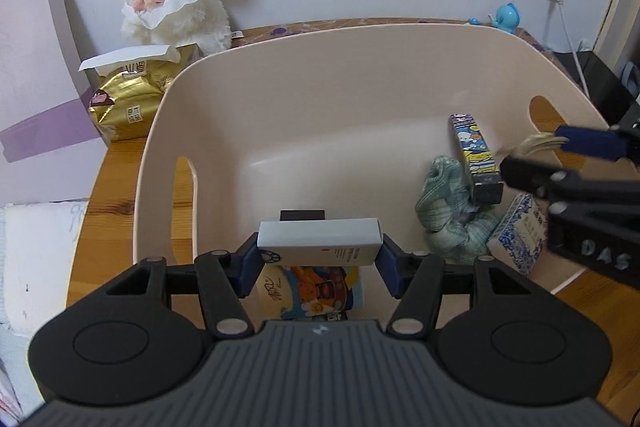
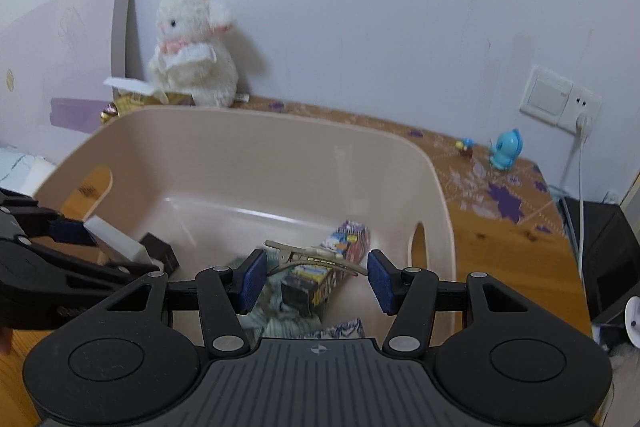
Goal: Organize objects
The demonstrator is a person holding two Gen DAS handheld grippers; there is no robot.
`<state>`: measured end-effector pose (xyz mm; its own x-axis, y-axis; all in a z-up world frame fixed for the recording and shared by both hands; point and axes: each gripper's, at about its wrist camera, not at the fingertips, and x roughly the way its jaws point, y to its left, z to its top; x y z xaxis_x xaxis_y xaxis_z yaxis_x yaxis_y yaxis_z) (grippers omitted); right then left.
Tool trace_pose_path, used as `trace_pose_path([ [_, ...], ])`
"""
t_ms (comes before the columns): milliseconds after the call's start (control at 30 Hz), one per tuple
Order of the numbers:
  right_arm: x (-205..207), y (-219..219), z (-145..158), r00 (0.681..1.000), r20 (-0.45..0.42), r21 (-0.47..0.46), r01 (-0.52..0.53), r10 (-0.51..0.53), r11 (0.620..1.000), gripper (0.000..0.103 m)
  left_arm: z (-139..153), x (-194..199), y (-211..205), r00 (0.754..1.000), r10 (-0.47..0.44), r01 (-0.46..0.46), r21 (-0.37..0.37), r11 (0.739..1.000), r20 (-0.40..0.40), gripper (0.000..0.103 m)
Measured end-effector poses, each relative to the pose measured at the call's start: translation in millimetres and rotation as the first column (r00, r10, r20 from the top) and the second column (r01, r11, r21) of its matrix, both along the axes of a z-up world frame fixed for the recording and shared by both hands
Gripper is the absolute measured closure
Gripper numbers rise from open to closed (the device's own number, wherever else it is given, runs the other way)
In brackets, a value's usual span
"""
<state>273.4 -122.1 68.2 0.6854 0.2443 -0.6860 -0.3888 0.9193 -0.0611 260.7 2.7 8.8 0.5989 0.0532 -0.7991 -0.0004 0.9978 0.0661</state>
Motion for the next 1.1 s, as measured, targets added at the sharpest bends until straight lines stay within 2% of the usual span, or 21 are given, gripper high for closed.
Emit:
trace_pose_path([
  [133, -5, -1, -4, 1.0, 0.009, -0.02, -0.003, 0.003, 1.0, 0.034, 4, -3, 0, 1.0, -0.016, 0.016, -0.014, 1.0, 0.008, 0.037],
  [200, -9, -4, 1, 1.0, 0.03, -0.012, -0.002, 0.002, 1.0, 0.021, 8, -5, -2, 1.0, -0.019, 0.019, -0.014, 1.0, 0.018, 0.034],
  [267, -13, -8, 8, 0.999, 0.045, -0.004, 0.004, -0.003, 1.0, 0.013, 13, -8, -4, 0.999, -0.009, 0.009, 0.004, 1.0, 0.041, 0.014],
  [367, -19, -16, 18, 0.998, 0.067, 0.012, 0.006, -0.006, 1.0, 0.002, 23, -16, -5, 0.996, -0.011, 0.01, 0.014, 1.0, 0.086, 0.011],
  [567, -36, -32, 36, 0.995, 0.096, 0.044, 0.017, -0.021, 0.999, 0.0, 36, -29, -1, 0.992, -0.006, 0.004, 0.012, 1.0, 0.123, 0.011],
  [733, -54, -45, 43, 0.996, 0.081, 0.099, 0.017, -0.025, 0.995, 0.0, 42, -45, 3, 0.989, 0.01, -0.01, 0.004, 1.0, 0.147, 0.01],
  [967, -88, -45, 41, 0.994, 0.112, 0.069, 0.011, -0.019, 0.998, 0.0, 43, -78, 8, 0.978, 0.038, -0.036, -0.015, 0.999, 0.203, 0.009],
  [1100, -101, -50, 38, 0.995, 0.098, 0.092, 0.019, -0.028, 0.996, 0.0, 44, -97, 8, 0.976, 0.041, -0.04, -0.009, 0.999, 0.213, 0.006],
])
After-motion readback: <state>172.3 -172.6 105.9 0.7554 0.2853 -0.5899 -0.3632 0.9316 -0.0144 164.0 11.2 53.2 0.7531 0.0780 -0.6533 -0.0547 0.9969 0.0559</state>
